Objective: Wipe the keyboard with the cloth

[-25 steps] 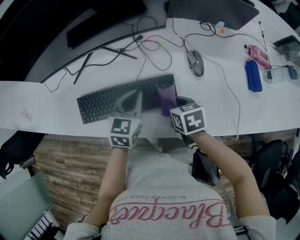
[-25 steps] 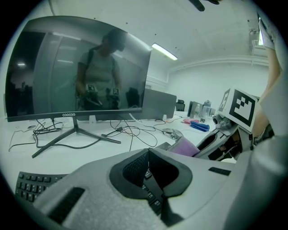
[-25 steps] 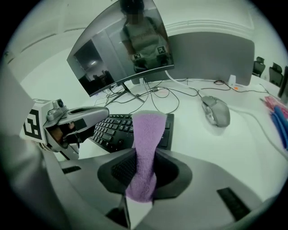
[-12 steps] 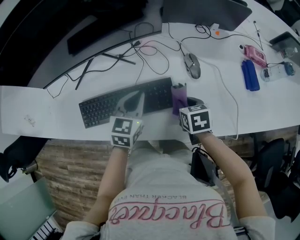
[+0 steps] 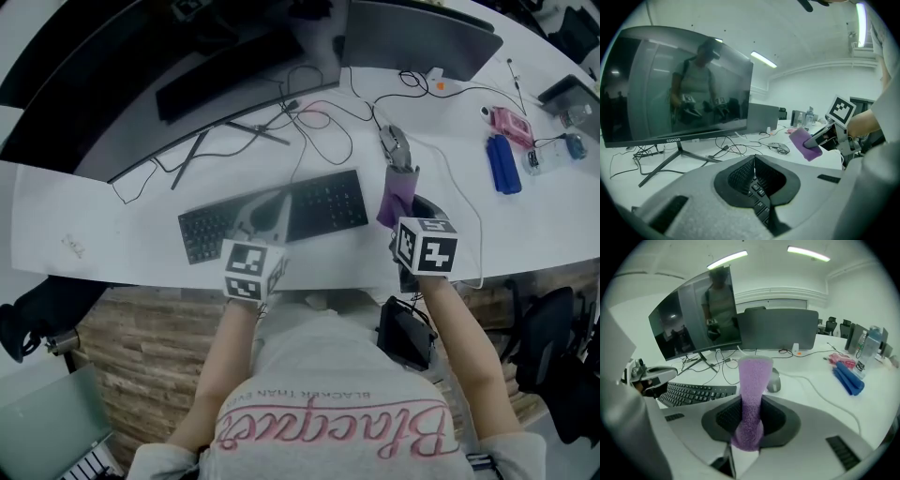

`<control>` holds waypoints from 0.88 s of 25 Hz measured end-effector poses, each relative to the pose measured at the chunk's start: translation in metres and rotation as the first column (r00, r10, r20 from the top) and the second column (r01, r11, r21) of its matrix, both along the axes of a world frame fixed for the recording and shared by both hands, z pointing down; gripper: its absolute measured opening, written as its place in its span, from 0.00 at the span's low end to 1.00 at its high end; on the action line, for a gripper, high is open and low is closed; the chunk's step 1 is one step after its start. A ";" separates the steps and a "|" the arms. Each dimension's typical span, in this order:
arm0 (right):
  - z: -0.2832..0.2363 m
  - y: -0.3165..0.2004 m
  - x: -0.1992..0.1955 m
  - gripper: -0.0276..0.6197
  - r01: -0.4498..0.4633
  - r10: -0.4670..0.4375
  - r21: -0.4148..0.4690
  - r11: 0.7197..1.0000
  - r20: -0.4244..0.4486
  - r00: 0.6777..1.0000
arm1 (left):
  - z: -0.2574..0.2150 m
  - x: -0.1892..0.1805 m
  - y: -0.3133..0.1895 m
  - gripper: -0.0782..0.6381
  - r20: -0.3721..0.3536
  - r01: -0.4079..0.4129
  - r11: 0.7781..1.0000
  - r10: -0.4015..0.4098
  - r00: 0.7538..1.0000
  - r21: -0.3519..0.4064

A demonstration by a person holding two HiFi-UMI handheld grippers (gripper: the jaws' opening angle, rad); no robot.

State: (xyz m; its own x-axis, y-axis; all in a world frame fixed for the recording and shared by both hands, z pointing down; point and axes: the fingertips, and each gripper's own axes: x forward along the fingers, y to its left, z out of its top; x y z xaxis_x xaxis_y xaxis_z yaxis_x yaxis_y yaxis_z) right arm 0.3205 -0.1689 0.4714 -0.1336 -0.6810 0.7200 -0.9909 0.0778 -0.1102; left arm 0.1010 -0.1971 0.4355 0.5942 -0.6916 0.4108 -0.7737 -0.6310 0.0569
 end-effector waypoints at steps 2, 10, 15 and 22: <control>-0.020 -0.003 -0.004 0.18 -0.016 0.015 0.052 0.999 0.007 1.000 | -0.004 -0.008 0.000 0.12 -0.001 0.002 1.000 -0.002 1.000 0.011; -0.090 -0.014 -0.049 0.18 0.019 -0.030 0.223 0.975 0.046 0.998 | -0.026 -0.032 0.001 0.12 -0.034 0.019 0.999 -0.018 0.999 0.042; -0.125 -0.025 -0.093 0.18 0.099 -0.113 0.325 0.940 0.023 0.993 | -0.045 -0.044 0.002 0.12 -0.053 0.025 0.997 -0.021 0.998 0.073; -0.159 -0.035 -0.158 0.18 0.210 -0.228 0.419 0.883 -0.007 0.974 | -0.084 -0.062 0.001 0.12 -0.084 0.050 0.987 -0.037 0.996 0.154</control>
State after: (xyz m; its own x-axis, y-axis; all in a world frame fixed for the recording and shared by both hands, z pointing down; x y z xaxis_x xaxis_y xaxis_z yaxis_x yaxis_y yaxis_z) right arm 0.1624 -0.2036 0.3128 -0.3378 -0.8657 0.3695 -0.9384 0.3403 -0.0607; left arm 0.0385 -0.1966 0.3517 0.5891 -0.7690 0.2480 -0.7973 -0.6031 0.0241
